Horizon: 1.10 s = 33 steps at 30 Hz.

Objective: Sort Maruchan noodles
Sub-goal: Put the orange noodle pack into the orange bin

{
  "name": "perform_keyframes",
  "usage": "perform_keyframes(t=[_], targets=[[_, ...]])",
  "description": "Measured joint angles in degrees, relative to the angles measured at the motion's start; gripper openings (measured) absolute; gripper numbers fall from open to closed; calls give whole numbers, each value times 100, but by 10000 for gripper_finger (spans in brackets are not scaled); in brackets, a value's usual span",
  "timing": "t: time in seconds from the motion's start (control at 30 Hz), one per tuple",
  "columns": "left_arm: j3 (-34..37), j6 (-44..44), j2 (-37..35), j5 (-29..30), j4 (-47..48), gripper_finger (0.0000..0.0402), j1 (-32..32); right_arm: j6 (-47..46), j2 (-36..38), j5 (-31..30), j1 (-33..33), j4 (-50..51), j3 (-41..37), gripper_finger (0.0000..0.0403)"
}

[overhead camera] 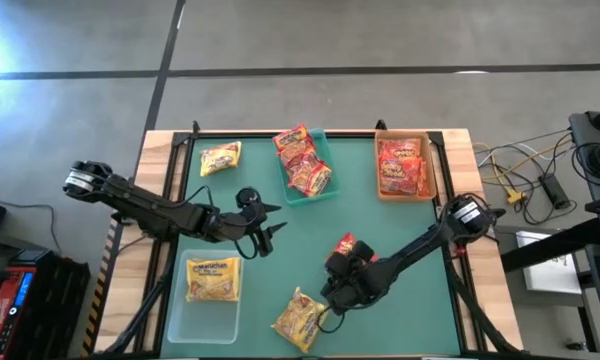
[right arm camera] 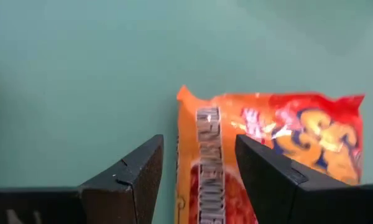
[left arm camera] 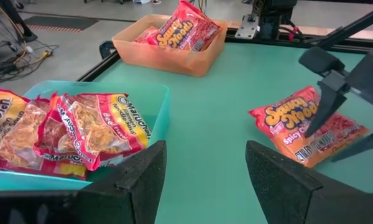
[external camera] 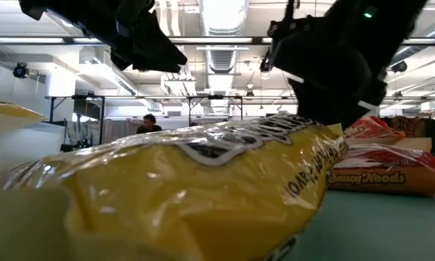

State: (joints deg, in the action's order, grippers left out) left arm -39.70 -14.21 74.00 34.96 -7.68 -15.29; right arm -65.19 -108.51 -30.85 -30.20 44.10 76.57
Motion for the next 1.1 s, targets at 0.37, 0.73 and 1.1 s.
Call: perform_keyframes(t=[0.37,0.73,1.1], targets=[[4,-353,244,-1419,56,204,-2,142,59,419,97,2698,949,192],[-356,-392,1412,-2404,-240,204,-2,320,57,1779,-161,3178,736,192],[-678,-395,1763,-2405,-82,204,-4,144,-29,1727,-319,2036,390,192]])
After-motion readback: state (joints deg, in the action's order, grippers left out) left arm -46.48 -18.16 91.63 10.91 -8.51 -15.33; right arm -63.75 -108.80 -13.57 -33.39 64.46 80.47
